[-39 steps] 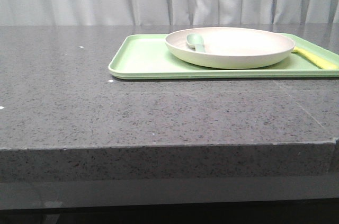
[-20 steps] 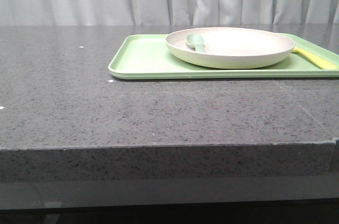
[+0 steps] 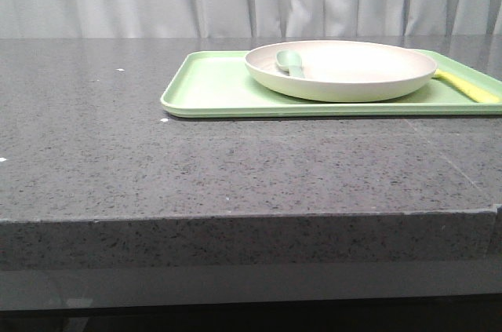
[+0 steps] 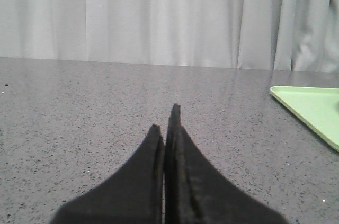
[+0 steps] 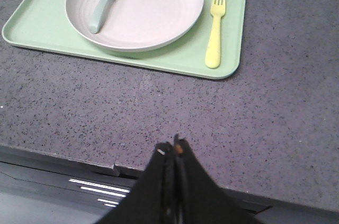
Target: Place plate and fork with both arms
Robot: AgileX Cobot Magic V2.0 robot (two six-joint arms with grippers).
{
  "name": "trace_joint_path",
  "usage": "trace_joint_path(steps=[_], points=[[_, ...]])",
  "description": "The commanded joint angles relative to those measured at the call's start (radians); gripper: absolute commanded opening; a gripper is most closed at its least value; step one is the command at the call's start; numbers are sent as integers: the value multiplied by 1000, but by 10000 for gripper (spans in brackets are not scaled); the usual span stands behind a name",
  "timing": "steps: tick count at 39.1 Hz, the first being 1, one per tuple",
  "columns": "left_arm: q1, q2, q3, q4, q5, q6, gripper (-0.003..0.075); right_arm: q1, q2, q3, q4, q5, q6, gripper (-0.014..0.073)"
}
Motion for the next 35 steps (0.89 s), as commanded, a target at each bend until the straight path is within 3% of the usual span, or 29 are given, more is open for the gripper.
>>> trace_joint_path(steps=[1,28,35], points=[[-6,-22,3,0,-80,-12,-18,-1,4,-24,-1,-75,-2,-69],[-6,-22,3,0,-80,-12,-18,-1,4,-22,-1,-77,-2,-69],[-6,-22,3,0,-80,-12,-18,-39,-111,114,-37,-221,-3,-69]])
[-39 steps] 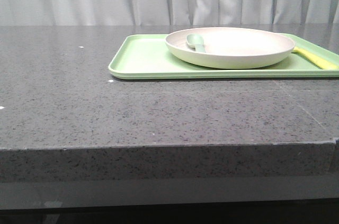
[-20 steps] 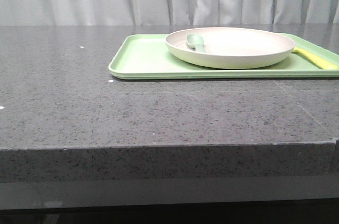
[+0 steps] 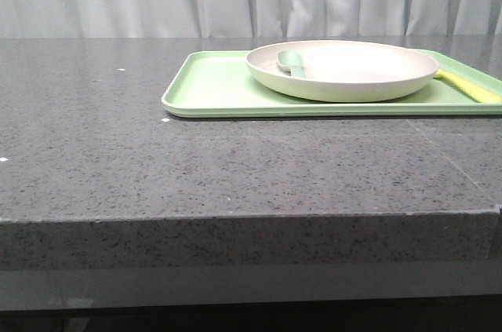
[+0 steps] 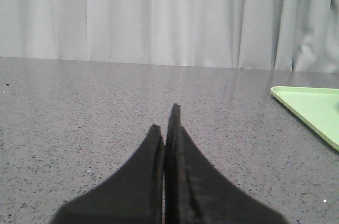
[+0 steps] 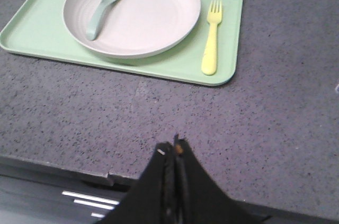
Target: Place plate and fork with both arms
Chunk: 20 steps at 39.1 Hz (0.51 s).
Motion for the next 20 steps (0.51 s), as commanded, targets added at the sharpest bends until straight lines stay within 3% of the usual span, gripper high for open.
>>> trace_joint_path(steps=[1,13,20], points=[[-6,-22,3,0,-80,-11,-18,-35,-80,89,-24,-205,-3,-69],[-6,-21,3,0,-80,-11,-18,-93,-362,573,-24,-717,-3,-69],[-6,-21,3,0,-80,-11,-18,-133,-468,768,-24,-885,-3,-69]])
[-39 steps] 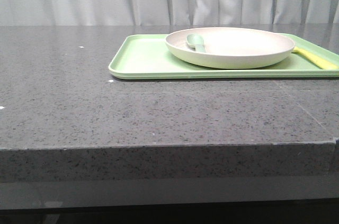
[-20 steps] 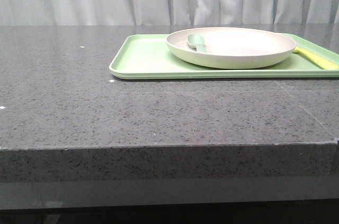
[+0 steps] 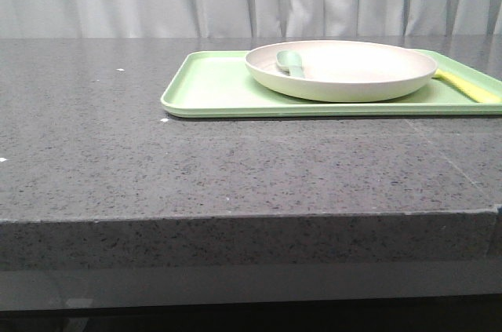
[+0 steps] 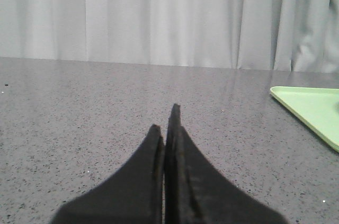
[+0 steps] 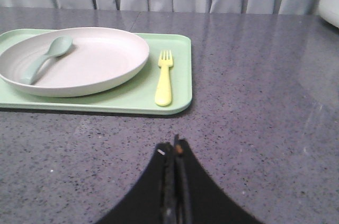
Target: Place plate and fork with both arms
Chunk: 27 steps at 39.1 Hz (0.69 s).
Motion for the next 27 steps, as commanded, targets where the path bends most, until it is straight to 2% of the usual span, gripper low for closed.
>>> trace_joint_path(steps=[1,8,27], points=[[-6,-21,3,0,-80,-11,-18,-22,-42,57,-8,-184,-3,-69],[-6,-21,3,0,-80,-11,-18,-39,-89,143,-8,-286,-3,-69],[-6,-21,3,0,-80,-11,-18,-35,-89,140,-8,-275,-3,-69]])
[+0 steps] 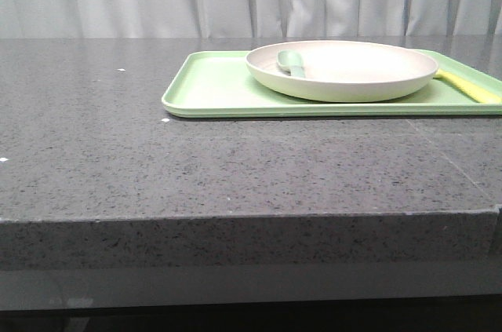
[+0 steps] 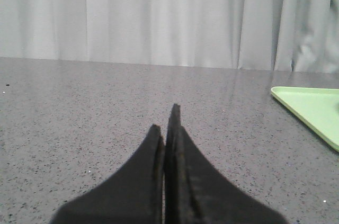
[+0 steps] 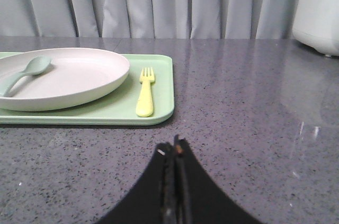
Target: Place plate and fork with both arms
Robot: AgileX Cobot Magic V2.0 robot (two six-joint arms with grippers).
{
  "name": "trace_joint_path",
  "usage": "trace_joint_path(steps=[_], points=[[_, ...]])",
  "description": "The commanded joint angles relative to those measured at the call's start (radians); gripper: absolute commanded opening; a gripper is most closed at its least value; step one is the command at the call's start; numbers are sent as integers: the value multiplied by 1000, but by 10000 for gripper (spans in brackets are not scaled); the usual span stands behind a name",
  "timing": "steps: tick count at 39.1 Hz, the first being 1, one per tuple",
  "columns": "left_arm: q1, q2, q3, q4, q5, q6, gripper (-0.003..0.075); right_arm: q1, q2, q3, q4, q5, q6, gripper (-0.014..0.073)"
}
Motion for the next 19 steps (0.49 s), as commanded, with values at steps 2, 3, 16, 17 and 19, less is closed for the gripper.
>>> trace_joint_path(steps=[2,3,16,17,19], points=[[-6,-21,3,0,-80,-11,-18,1,-17,-3,-8,-89,-3,-69],[-6,-21,3,0,-80,-11,-18,3,-17,-3,-8,-89,-3,-69],[-6,-21,3,0,-80,-11,-18,5,-17,-3,-8,-89,-3,-69],[-6,-21,3,0,-80,-11,-18,5,-17,-3,-8,-89,-3,-69],[-6,-21,3,0,-80,-11,-18,5,-17,-3,-8,-89,-3,-69]])
